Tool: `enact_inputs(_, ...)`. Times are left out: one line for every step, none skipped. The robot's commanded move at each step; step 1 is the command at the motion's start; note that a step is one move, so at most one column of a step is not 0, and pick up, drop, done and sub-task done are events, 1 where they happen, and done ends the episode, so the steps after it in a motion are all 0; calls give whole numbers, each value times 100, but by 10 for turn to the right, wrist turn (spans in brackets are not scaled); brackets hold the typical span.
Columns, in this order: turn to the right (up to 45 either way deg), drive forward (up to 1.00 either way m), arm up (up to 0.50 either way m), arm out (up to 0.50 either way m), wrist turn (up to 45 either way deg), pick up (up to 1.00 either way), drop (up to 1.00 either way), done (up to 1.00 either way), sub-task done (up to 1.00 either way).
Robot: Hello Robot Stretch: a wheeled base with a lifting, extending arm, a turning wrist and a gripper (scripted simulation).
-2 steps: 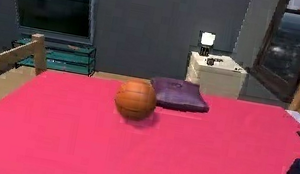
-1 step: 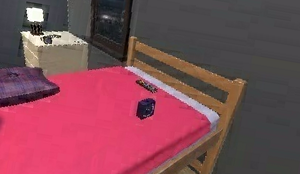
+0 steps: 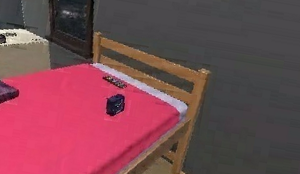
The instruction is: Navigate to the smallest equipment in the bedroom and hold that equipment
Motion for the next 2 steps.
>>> enact_inputs(0, 40, 0, 0, 0, 0, 0, 0, 0)
enact_inputs(-450, 0, 0, 0, 0, 0, 0, 0, 0)
